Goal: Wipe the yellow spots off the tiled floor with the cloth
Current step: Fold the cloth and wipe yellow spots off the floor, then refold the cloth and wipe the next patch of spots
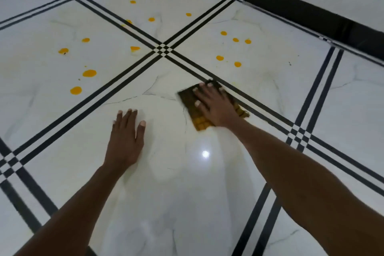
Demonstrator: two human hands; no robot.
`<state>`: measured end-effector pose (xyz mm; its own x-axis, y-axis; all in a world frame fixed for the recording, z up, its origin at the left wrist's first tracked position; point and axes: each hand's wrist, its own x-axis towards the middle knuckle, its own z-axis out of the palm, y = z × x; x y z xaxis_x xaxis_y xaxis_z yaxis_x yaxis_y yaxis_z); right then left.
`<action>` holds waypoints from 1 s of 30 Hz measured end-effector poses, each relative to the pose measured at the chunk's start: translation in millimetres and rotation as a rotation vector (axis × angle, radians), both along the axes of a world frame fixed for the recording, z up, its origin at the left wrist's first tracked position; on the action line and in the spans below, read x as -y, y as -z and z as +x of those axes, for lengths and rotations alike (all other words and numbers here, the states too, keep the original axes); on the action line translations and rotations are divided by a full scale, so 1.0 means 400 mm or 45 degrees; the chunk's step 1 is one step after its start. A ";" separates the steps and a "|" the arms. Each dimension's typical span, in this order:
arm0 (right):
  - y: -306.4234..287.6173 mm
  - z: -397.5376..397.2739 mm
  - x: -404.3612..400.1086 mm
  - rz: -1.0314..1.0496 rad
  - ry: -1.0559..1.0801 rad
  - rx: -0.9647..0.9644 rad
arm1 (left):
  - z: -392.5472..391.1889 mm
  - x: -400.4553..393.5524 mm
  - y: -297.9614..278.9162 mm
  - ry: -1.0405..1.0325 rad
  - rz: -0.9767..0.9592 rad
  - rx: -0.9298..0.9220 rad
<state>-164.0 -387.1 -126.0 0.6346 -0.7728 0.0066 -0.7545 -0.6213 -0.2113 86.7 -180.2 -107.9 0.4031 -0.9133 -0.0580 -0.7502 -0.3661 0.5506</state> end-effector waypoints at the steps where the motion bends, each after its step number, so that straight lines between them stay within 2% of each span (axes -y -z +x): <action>1: -0.003 -0.015 0.034 0.038 0.223 0.005 | -0.019 0.007 -0.007 0.015 -0.024 -0.022; 3: -0.003 -0.036 0.088 0.103 0.475 0.011 | -0.052 0.023 -0.012 0.051 -0.067 -0.048; 7: 0.004 -0.001 0.081 0.078 0.440 0.031 | -0.088 0.042 0.039 0.208 -0.041 0.057; 9: 0.012 0.020 -0.004 -0.019 0.168 0.003 | -0.098 0.040 0.066 0.266 0.001 0.157; 12: 0.016 -0.050 -0.152 -0.058 -0.403 -0.036 | -0.102 0.031 0.078 0.256 -0.007 0.218; 14: 0.005 -0.154 -0.153 -0.023 -0.542 -0.072 | -0.101 0.031 0.074 0.261 0.008 0.220; 15: 0.006 -0.193 -0.119 -0.031 -0.476 -0.083 | -0.100 0.033 0.072 0.266 0.018 0.215; 17: 0.009 -0.211 -0.021 -0.020 -0.083 -0.050 | -0.106 0.036 0.070 0.241 0.014 0.208; 19: 0.005 -0.153 0.076 0.067 0.347 -0.006 | -0.129 0.046 0.065 0.177 0.010 0.164; 20: 0.002 -0.107 0.099 0.091 0.446 -0.005 | -0.143 0.057 0.061 0.145 0.017 0.116; 22: 0.002 -0.011 0.082 0.095 0.350 -0.002 | -0.164 0.079 0.048 0.111 0.018 -0.004; 26: 0.017 0.054 -0.106 0.122 -0.190 0.069 | -0.199 0.117 0.020 0.048 0.004 -0.113; 28: -0.008 0.028 -0.149 0.355 -0.190 0.266 | -0.223 0.133 0.009 -0.030 0.029 -0.139; 30: -0.042 -0.006 -0.161 0.553 -0.031 0.525 | -0.247 0.156 0.004 -0.089 0.046 -0.197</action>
<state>-166.3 -322.8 -109.3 0.6644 -0.7451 -0.0574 -0.5429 -0.4285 -0.7223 -12.3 -242.5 -109.4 0.4490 -0.8797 -0.1567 -0.6295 -0.4359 0.6433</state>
